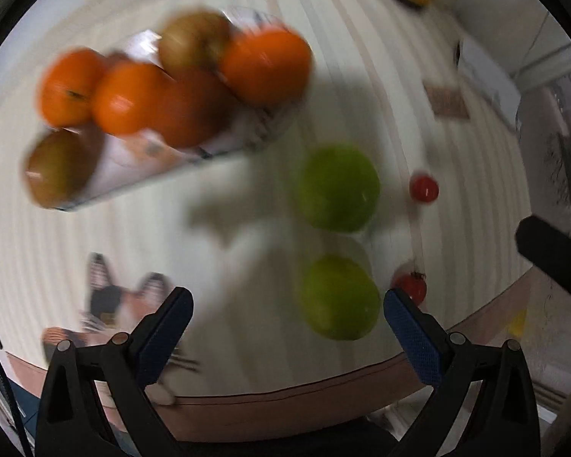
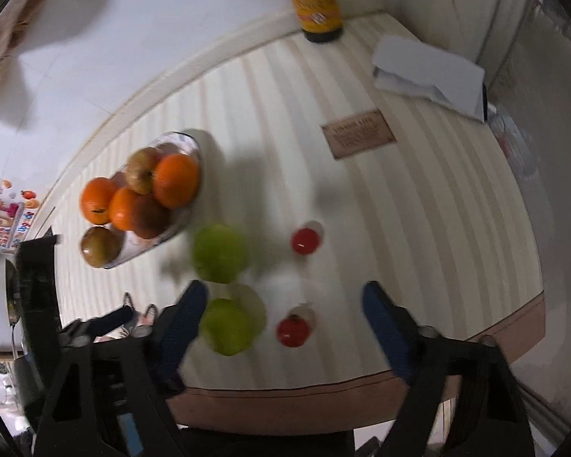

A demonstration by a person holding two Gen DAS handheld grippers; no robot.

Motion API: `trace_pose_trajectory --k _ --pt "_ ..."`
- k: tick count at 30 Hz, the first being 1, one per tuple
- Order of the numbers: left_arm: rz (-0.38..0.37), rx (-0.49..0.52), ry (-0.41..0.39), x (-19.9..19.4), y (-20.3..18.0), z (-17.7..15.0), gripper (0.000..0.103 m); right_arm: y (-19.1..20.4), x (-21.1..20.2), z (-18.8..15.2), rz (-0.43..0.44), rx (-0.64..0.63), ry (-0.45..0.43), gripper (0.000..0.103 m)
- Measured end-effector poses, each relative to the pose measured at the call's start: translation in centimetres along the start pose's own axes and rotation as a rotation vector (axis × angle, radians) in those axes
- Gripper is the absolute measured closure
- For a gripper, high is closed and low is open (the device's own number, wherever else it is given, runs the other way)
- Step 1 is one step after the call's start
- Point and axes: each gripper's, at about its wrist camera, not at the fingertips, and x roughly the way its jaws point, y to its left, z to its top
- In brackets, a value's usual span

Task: Organize fruits
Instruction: 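Grasp a green apple with the left tool while the right tool grasps another green apple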

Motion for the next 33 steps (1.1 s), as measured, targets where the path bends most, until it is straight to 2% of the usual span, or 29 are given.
trace_pose_trajectory --k 4,5,6,7,8,9,13,22,23,24,27,30,33 --pt "-0.066 0.017 0.049 2.4 -1.6 0.5 0.001 -1.1 1.6 0.3 0.002 0.018 0.026 0.023" --pt "-0.083 0.014 0.05 2.8 -1.8 0.6 0.006 -1.3 2.0 0.3 0.009 0.024 0.034 0.023" --pt "-0.098 0.009 0.047 3.0 -1.9 0.7 0.012 -1.4 2.2 0.4 0.013 0.027 0.037 0.023" --pt "-0.093 0.006 0.05 3.2 -1.9 0.7 0.033 -1.4 2.4 0.4 0.018 0.029 0.042 0.023" --pt "-0.087 0.003 0.058 3.4 -1.8 0.7 0.05 -1.3 2.5 0.5 0.021 0.03 0.045 0.023" --pt "-0.111 -0.004 0.064 3.4 -1.7 0.7 0.05 -1.2 2.8 0.6 0.025 0.028 0.047 0.023" --pt "-0.059 -0.02 0.035 2.7 -0.2 0.4 0.05 0.0 3.8 1.2 0.043 0.005 0.064 0.023" --pt "0.037 -0.199 -0.004 0.5 9.0 -2.1 0.05 4.0 9.5 2.7 0.134 -0.004 0.145 0.023" --pt "0.03 -0.219 -0.002 0.5 9.7 -2.3 0.05 4.4 10.3 2.9 0.143 0.001 0.156 0.023" --pt "-0.002 -0.254 -0.005 0.4 10.5 -2.5 0.05 4.9 11.4 3.0 0.145 -0.002 0.175 0.029" --pt "-0.007 -0.284 -0.012 0.2 11.4 -2.7 0.05 6.2 12.9 2.7 0.206 -0.013 0.211 0.044" --pt "-0.02 -0.288 -0.022 0.2 11.6 -2.9 0.05 8.6 12.6 1.7 0.137 -0.14 0.208 0.044" --pt "-0.029 -0.282 -0.027 0.1 12.0 -3.1 0.05 10.2 13.0 0.0 0.147 -0.216 0.263 0.044"
